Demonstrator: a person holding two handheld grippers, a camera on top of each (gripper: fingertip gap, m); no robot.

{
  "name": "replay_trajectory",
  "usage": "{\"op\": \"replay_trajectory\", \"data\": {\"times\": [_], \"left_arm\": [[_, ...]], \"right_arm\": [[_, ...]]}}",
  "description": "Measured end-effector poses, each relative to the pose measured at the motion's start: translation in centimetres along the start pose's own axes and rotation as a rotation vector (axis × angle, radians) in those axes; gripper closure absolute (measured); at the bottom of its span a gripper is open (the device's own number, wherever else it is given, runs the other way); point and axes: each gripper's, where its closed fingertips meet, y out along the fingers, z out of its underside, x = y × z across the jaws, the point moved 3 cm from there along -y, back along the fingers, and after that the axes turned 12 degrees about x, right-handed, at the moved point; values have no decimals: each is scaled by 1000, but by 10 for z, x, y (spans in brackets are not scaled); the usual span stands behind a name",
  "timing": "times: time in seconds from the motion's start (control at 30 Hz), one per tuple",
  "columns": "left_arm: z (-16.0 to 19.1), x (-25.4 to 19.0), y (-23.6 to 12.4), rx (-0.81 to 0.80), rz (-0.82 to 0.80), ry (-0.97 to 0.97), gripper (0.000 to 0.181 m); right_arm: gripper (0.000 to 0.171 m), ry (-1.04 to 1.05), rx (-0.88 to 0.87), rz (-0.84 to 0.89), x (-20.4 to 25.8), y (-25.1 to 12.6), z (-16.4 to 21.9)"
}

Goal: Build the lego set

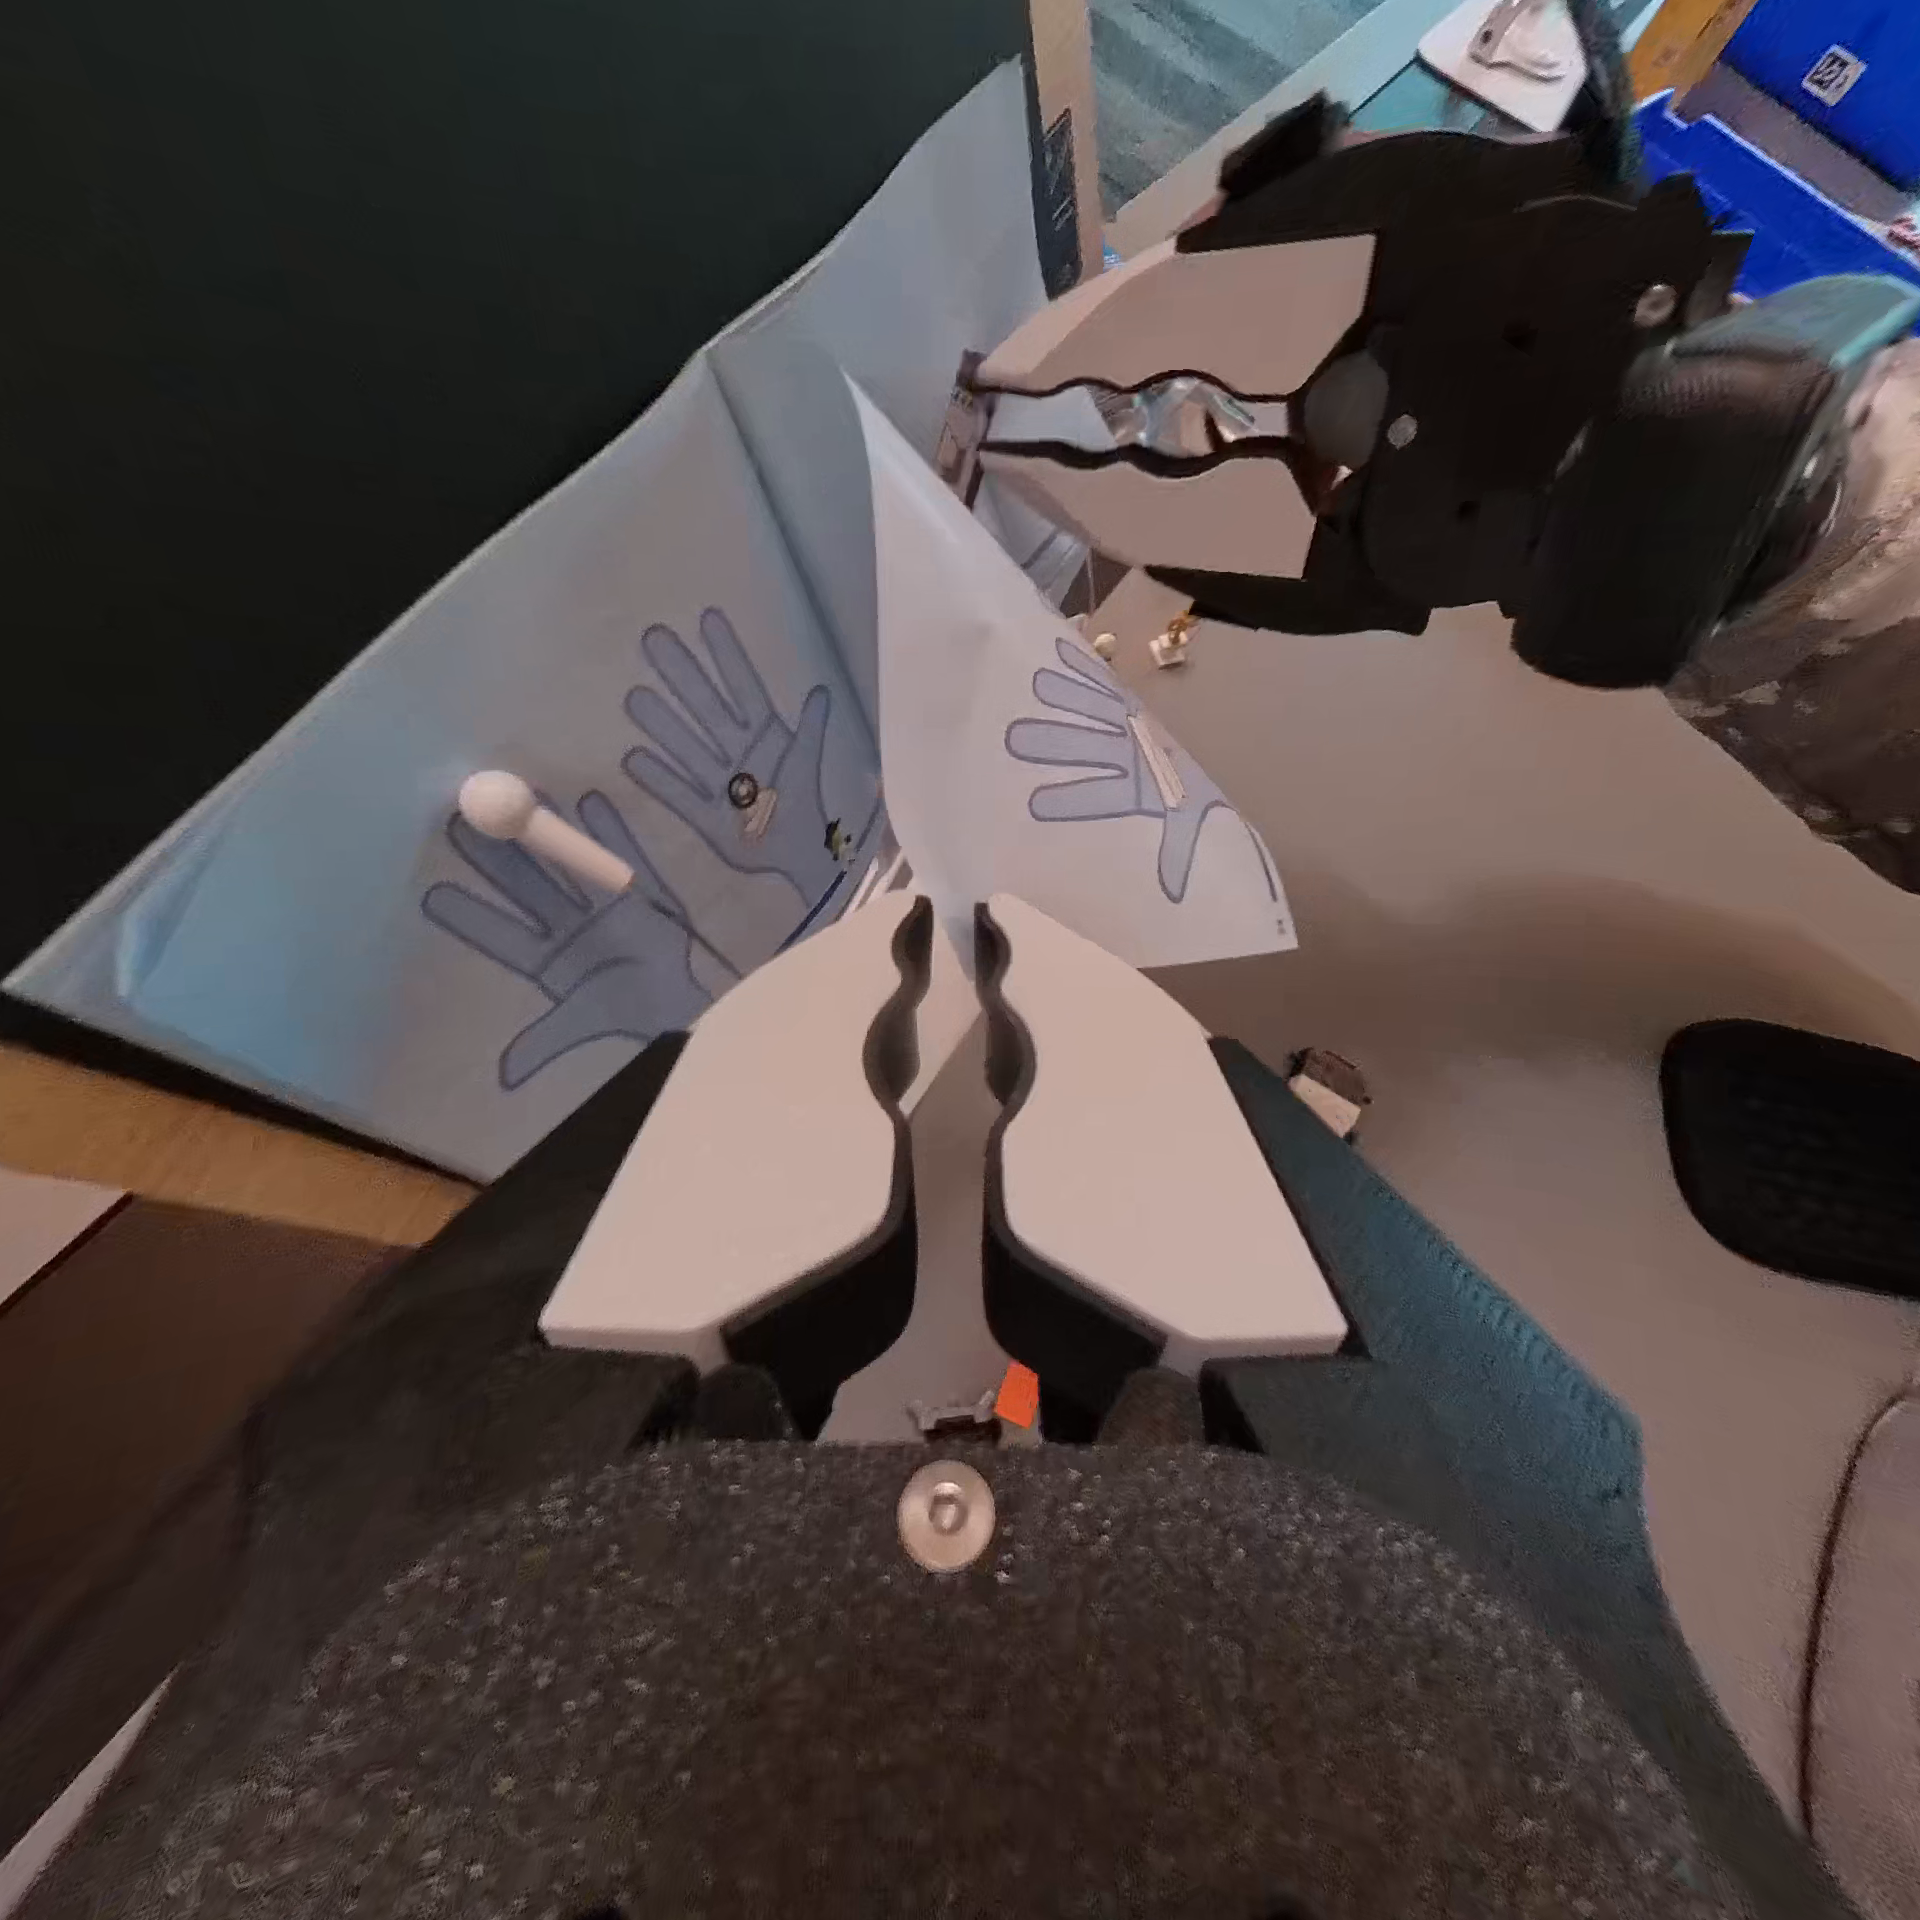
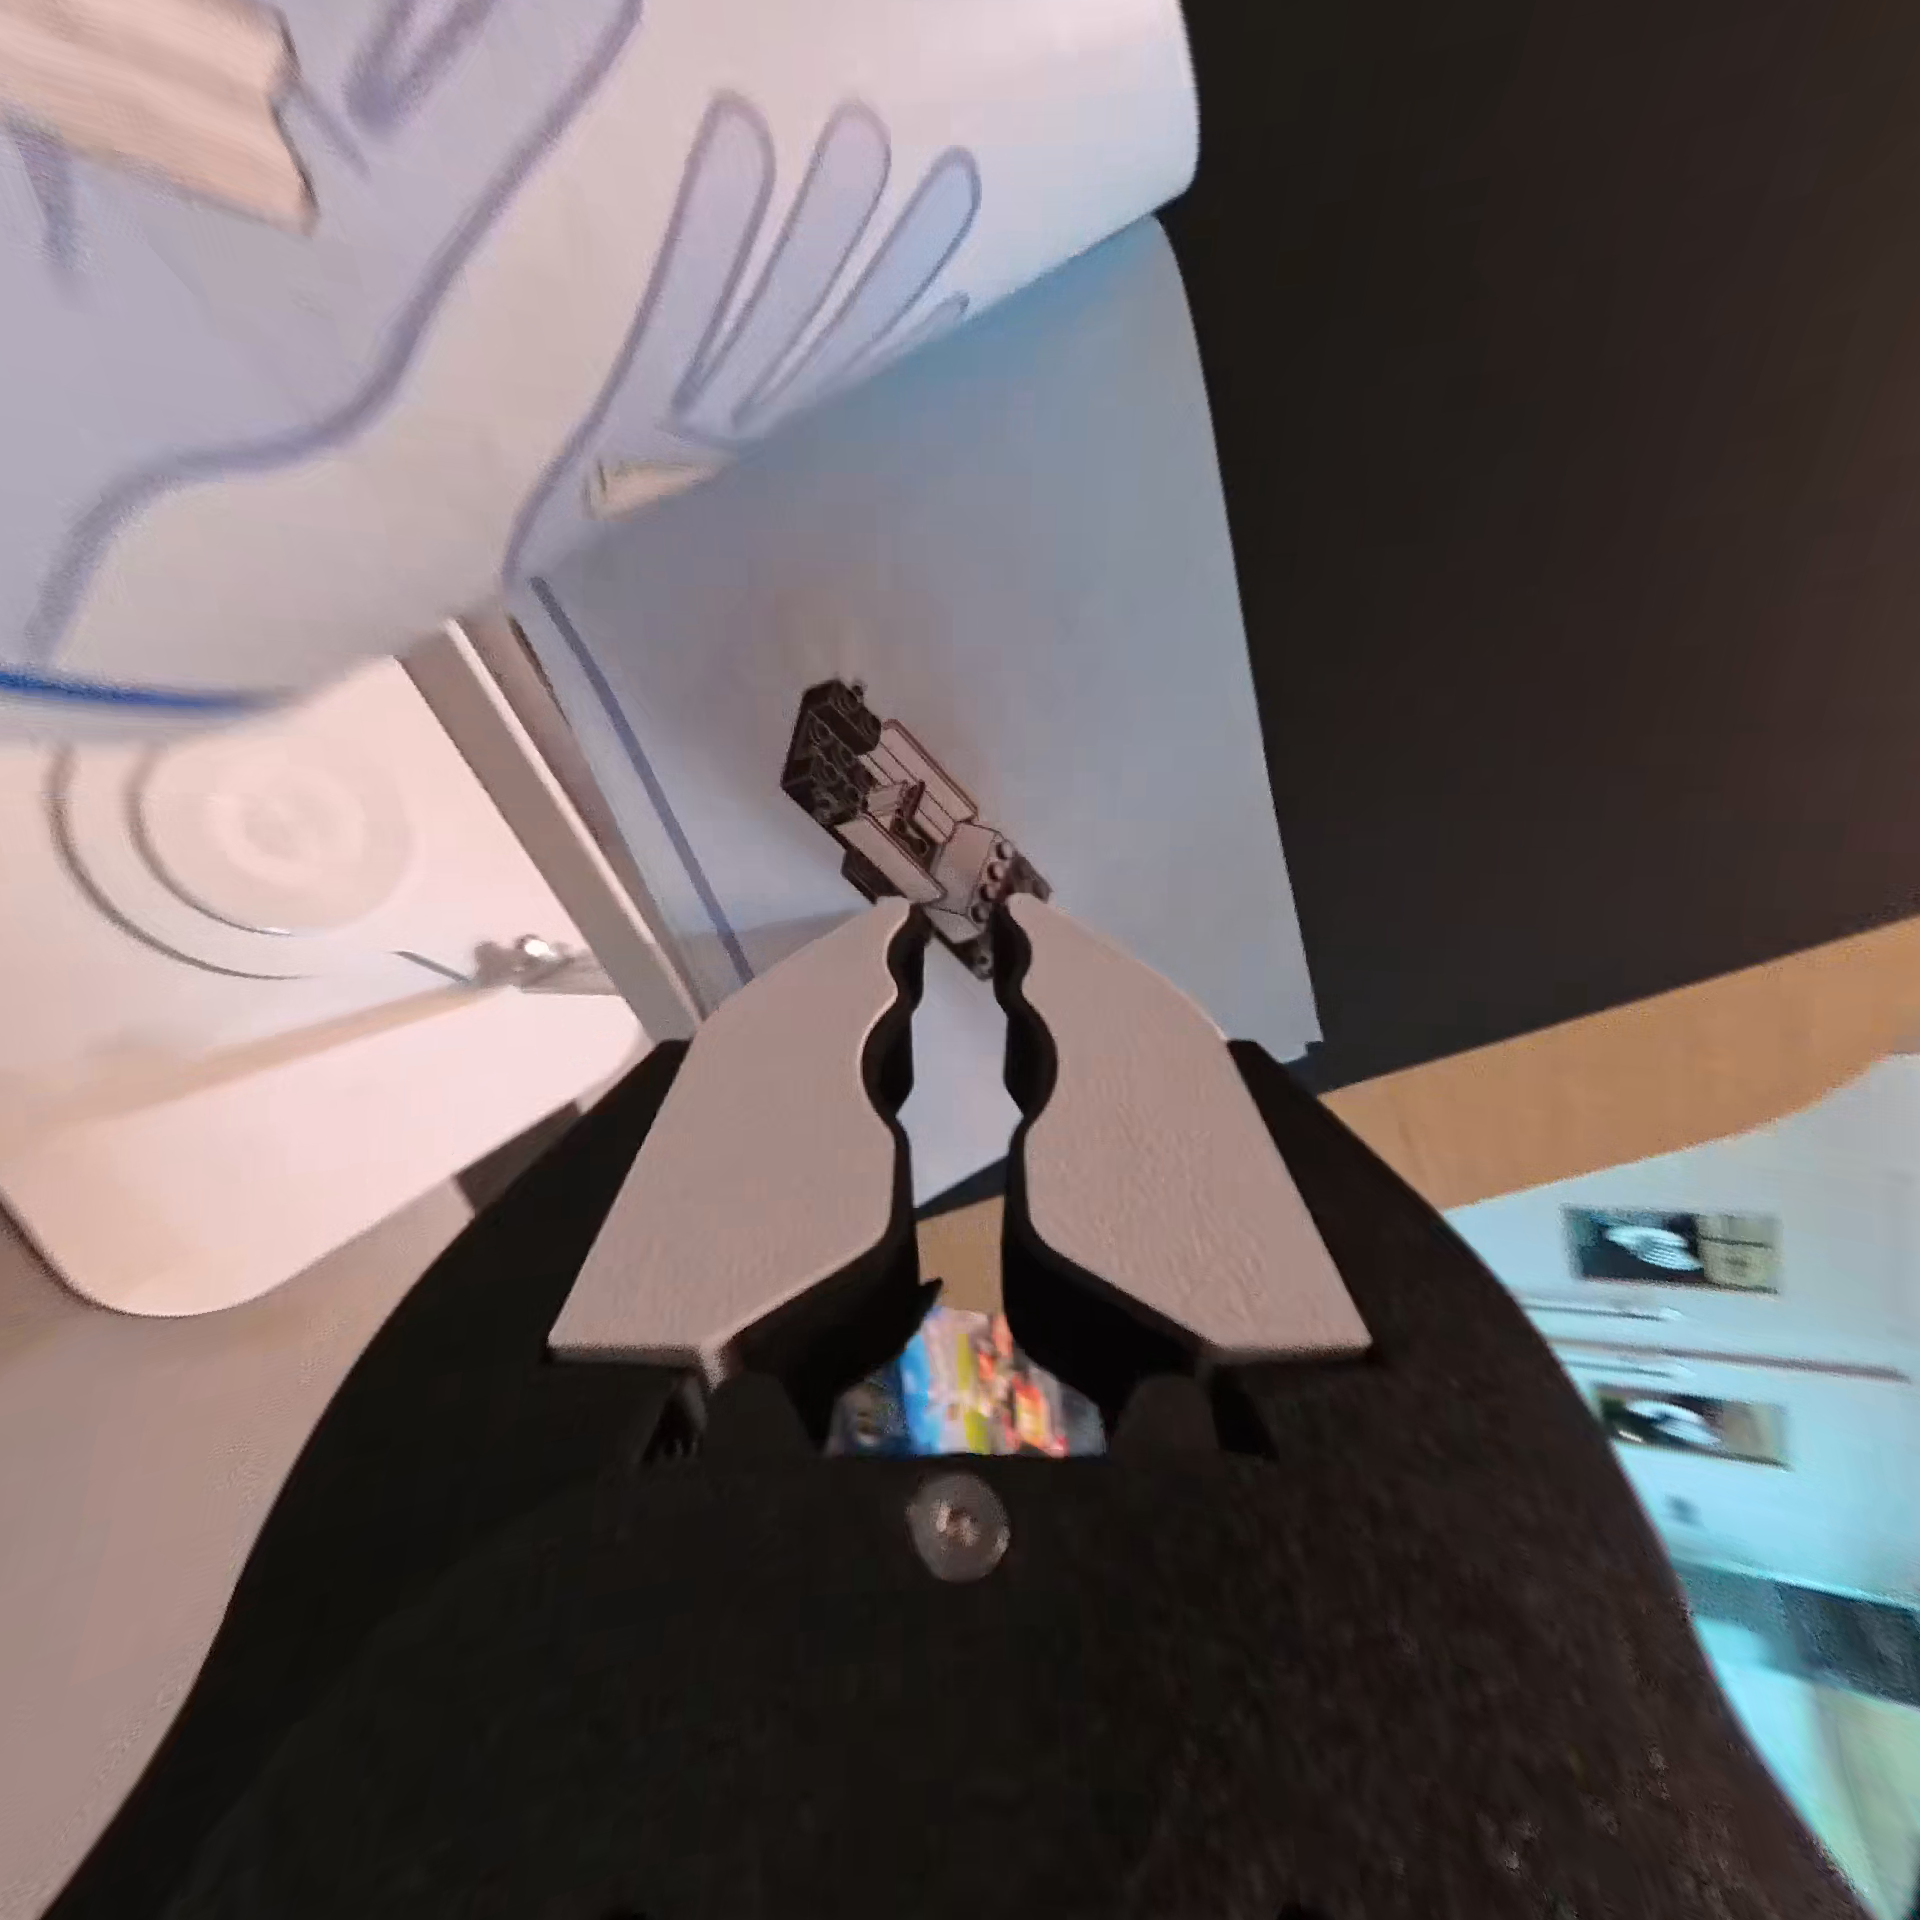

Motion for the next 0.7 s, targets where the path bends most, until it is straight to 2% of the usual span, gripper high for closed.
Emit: {"op": "replay_trajectory", "data": {"times": [0.1, 0.2, 0.33, 0.47, 0.6, 0.7], "left_arm": [[2, 9, -5, -11, -54, 6, 179], [3, 14, -9, -25, -96, 13, 181], [2, 19, -12, -44, -116, 12, 181], [1, 23, -15, -56, -127, 12, 181], [-1, 25, -20, -89, -131, 1, 181], [-2, 26, -28, -127, -137, 0, 180]], "right_arm": [[161, -71, 59, 112, -6, 0, 3], [161, -38, 80, 101, -7, -3, 1], [161, 139, -59, -34, -8, -24, -24], [153, 260, -318, -323, 14, -54, -69], [150, 238, -255, -320, 27, -34, -73], [151, 260, -293, -346, 34, -29, -77]]}}
